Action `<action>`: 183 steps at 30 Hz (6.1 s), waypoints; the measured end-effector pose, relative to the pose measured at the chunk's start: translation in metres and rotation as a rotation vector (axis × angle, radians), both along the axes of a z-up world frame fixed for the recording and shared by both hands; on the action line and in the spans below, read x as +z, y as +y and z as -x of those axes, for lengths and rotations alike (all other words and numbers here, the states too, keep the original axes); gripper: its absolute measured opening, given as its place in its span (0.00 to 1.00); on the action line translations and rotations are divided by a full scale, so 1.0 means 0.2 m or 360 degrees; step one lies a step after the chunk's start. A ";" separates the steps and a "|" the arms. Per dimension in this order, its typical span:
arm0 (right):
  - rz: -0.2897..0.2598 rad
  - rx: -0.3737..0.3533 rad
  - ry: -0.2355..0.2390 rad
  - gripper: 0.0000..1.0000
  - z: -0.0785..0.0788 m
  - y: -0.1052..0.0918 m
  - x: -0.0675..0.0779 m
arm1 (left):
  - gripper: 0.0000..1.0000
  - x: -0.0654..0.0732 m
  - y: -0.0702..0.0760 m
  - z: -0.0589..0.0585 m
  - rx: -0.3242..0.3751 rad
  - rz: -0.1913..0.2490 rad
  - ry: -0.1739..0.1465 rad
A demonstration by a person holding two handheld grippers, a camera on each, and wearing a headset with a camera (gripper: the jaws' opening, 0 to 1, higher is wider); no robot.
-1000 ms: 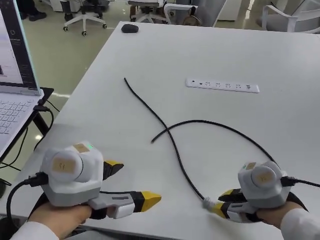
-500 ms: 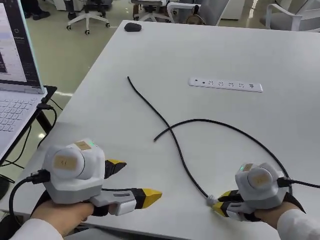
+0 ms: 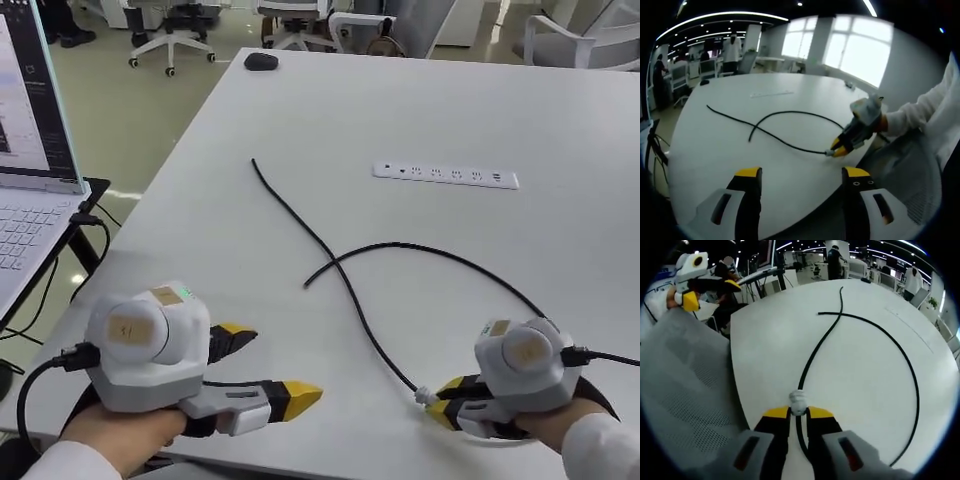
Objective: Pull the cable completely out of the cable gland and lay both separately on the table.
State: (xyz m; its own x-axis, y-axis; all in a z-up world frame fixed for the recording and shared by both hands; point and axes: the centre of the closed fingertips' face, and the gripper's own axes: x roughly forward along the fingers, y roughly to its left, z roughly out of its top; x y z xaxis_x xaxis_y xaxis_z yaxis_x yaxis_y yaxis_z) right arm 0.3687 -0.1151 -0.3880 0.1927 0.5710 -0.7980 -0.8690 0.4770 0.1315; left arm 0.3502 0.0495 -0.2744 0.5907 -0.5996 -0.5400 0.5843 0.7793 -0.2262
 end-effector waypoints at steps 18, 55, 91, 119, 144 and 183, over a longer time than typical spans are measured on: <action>-0.0015 0.0239 -0.0177 0.10 0.05 0.09 0.29 | 0.61 0.08 -0.07 0.00 -0.0162 -0.0012 -0.0076; -0.0246 0.0713 -0.0644 0.10 0.21 0.30 1.01 | 0.29 0.47 -0.50 0.07 -0.0953 0.0360 -0.0376; -0.1220 0.0345 0.0018 0.16 0.26 0.30 1.30 | 0.15 0.71 -0.51 0.14 -0.1146 0.0424 -0.0724; -0.1313 0.0293 0.0272 0.12 0.27 0.30 1.30 | 0.15 0.75 -0.52 0.13 -0.1180 0.0396 -0.0786; -0.1047 0.0502 -0.0219 0.08 0.25 0.30 1.30 | 0.13 0.76 -0.53 0.11 -0.1049 0.0623 -0.0405; -0.1446 0.0293 0.0237 0.16 0.24 0.30 1.40 | 0.15 0.83 -0.52 0.14 -0.1164 0.0527 -0.0762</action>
State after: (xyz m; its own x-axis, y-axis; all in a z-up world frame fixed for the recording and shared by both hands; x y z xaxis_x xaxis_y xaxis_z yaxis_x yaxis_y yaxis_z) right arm 0.3209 -0.0550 -0.1076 -0.0310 0.9987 -0.0405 -0.8650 -0.0065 0.5018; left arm 0.3220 -0.0553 -0.1093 0.1210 -0.9901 -0.0718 0.9926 0.1199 0.0205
